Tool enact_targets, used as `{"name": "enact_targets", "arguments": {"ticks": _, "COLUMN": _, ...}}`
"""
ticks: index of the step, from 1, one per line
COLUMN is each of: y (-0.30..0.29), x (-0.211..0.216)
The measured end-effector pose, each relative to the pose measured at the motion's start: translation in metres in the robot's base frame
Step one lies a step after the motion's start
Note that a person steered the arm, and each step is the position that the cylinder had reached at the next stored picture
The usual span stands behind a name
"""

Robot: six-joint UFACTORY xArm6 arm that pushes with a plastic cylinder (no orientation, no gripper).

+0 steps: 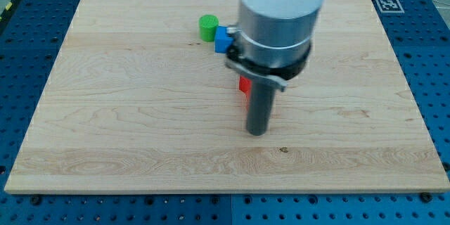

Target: Push the red circle to the bottom right of yellow heart

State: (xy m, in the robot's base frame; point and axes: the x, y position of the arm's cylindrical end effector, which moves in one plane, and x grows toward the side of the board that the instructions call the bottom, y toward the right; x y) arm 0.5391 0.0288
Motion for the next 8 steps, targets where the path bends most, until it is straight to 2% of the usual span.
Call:
{"name": "enact_targets", "arguments": {"ticks": 1, "y": -0.027, "x": -0.013}}
{"name": "enact_targets", "arguments": {"ticks": 2, "y": -0.020, "x": -0.031}}
{"name": "enact_targets", "arguments": {"ticks": 4, "y": 0.033, "x": -0.031}}
{"name": "enact_targets", "arguments": {"ticks": 5, "y": 0.034, "x": -0.027}}
{"name": "enact_targets", "arguments": {"ticks": 6, "y": 0.004, "x": -0.021}}
{"name": "enact_targets", "arguments": {"ticks": 7, "y": -0.019, "x": -0.035}}
{"name": "enact_targets", "arguments": {"ticks": 8, "y": -0.007, "x": -0.040}}
